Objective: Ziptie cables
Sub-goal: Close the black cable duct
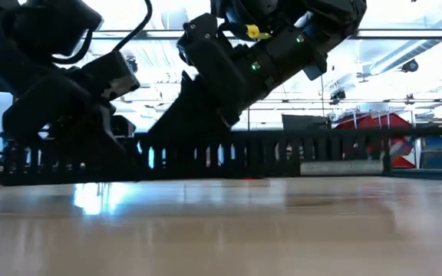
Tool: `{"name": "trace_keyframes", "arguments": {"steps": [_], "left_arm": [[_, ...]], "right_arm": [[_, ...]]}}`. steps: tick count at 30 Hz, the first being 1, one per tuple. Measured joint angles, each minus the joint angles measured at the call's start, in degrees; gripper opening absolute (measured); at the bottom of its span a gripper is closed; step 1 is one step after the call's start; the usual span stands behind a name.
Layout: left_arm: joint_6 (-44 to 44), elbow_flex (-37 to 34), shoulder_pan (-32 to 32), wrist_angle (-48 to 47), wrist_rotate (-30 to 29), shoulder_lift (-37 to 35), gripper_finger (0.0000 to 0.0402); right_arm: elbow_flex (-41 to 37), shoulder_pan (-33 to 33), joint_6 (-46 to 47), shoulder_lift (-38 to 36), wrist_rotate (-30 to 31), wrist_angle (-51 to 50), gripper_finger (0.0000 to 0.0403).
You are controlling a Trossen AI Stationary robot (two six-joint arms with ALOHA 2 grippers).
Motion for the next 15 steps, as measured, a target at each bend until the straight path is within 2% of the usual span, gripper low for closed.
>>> {"name": "trace_keyframes", "arguments": {"steps": [4,10,15], "left_arm": [[1.3,0.0,0.1,3.3,-0.3,0.0,0.0230],[3.3,1.6,0.2,3.4,-1.3,0.0,0.0220],[5.2,3.0,0.3,2.3,-1.5,0.0,0.0232]], "right_arm": [[0.6,0.1,-0.1,-0.1,0.4,0.6,0.0227],[1.3,0.0,-1.2,-0.2,-0.4,1.3,0.0220],[1.3,-0.2,-1.4,-0.2,0.4,0.9,0.0223]]}}
